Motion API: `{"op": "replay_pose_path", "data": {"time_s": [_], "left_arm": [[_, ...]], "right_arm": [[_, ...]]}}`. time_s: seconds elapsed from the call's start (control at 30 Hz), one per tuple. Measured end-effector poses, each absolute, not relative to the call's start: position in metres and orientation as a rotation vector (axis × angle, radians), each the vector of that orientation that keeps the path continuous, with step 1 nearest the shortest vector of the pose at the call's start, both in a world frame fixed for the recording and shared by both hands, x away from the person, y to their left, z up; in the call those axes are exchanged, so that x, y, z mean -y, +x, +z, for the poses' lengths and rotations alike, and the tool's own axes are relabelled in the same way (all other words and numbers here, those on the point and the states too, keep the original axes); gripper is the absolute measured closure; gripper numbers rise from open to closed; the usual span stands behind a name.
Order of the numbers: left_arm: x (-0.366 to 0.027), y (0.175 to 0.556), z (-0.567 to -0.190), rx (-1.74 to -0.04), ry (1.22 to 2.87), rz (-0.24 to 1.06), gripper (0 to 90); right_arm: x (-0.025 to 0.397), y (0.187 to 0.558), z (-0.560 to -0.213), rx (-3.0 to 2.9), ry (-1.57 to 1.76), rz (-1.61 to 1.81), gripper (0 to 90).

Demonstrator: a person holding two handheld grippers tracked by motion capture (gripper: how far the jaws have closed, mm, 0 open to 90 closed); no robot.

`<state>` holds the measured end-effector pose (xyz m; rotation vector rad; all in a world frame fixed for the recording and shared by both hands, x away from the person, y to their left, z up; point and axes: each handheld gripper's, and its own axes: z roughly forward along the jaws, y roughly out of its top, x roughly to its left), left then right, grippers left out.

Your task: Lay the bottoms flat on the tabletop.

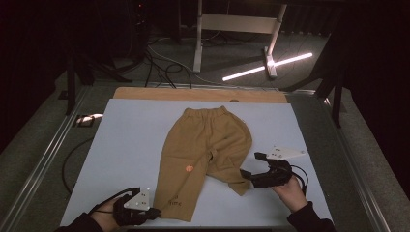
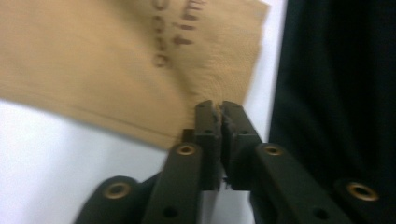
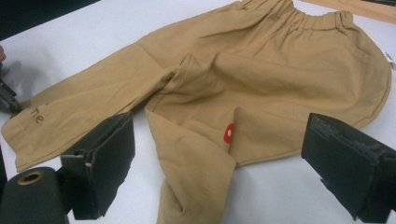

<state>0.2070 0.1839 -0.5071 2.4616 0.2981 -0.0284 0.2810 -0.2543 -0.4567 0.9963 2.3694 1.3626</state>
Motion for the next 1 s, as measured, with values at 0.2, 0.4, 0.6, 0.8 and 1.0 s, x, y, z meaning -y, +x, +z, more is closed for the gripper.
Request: {"op": "replay_pose_path", "data": {"time_s": [0.2, 0.4, 0.6, 0.8, 1.0], "left_arm": [[-0.176, 0.202, -0.493, -0.279, 2.368, 0.000, 50.4], [-0.146, 0.190, -0.469, -0.188, 2.250, -0.001, 48.5], [-0.108, 0.187, -0.485, -0.115, 2.336, -0.021, 51.3], [-0.096, 0.200, -0.509, -0.142, 2.441, 0.019, 57.1], [-0.096, 0.204, -0.511, -0.145, 2.420, 0.056, 84.6]], "right_arm": [[0.255, 0.281, -0.458, -2.370, 0.998, 1.359, 9.9], [0.255, 0.281, -0.457, -2.362, 1.000, 1.375, 9.9], [0.254, 0.281, -0.458, -2.374, 0.999, 1.370, 9.9], [0.254, 0.280, -0.459, -2.380, 0.995, 1.381, 9.8], [0.256, 0.282, -0.460, -2.373, 0.995, 1.374, 9.9]]}}
